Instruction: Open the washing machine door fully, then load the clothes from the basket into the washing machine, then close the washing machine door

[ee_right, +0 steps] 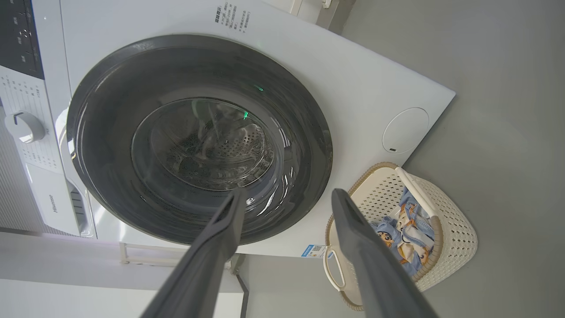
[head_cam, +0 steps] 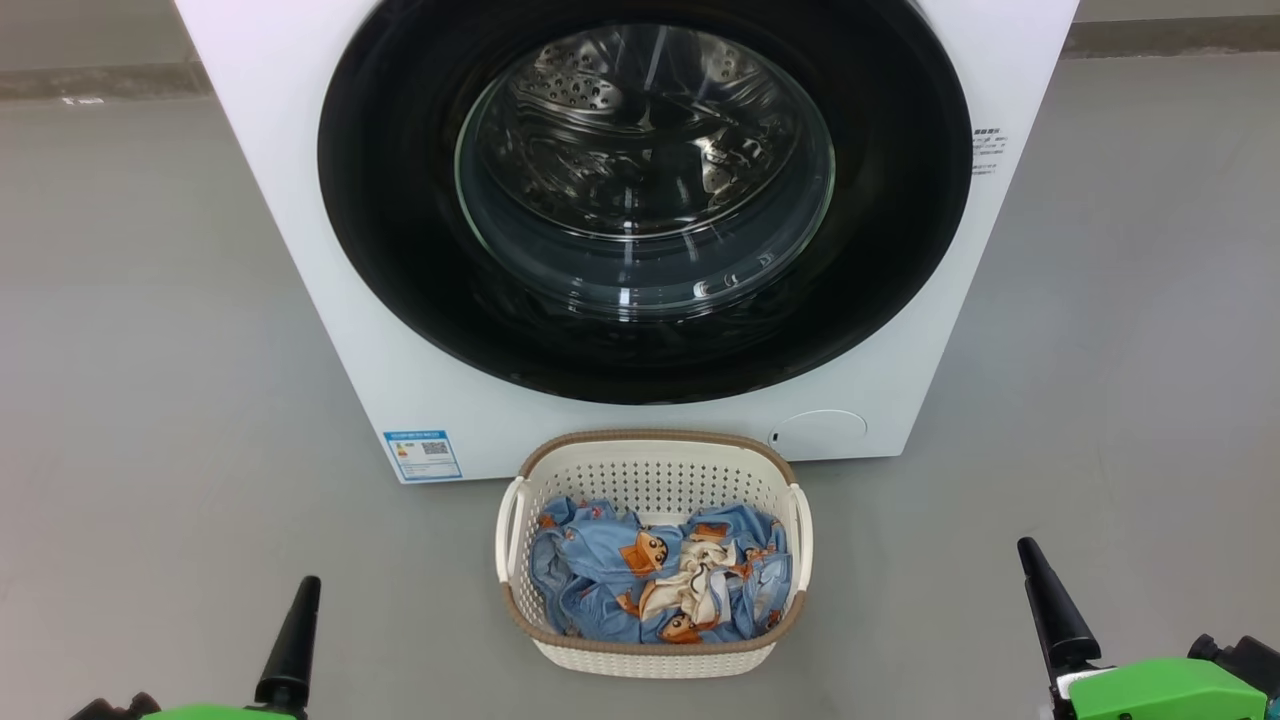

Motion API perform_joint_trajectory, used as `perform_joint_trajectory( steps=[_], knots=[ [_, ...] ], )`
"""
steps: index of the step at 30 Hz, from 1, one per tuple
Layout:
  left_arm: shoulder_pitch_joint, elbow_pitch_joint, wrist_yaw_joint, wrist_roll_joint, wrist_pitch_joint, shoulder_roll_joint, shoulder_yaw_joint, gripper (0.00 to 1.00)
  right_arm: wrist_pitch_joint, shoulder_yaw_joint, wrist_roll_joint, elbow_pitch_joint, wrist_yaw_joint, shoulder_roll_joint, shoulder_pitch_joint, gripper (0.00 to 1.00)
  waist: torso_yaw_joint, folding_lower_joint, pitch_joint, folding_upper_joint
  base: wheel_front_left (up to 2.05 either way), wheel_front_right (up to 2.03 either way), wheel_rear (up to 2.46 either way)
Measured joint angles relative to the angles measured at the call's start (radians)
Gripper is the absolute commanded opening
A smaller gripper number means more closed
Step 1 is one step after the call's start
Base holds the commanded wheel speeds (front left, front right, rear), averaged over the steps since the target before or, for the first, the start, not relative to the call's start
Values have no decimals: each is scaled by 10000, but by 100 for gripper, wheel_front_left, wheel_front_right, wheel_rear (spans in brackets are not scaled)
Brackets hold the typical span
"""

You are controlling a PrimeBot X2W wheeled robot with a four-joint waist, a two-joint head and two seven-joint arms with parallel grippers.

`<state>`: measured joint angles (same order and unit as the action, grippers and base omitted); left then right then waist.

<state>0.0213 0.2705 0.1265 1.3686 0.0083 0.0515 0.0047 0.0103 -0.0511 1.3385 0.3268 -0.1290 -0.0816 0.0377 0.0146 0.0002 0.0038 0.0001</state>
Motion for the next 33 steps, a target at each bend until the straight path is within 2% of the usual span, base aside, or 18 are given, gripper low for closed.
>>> perform_joint_trajectory(
  steps=[33],
  knots=[
    [-12, -142, 10, -4211, -894, 253, -376, 100, -907, 435, -3647, 309, 0, -403, 91, 100, 116, 0, 20, 0, 0, 0, 0]
  ],
)
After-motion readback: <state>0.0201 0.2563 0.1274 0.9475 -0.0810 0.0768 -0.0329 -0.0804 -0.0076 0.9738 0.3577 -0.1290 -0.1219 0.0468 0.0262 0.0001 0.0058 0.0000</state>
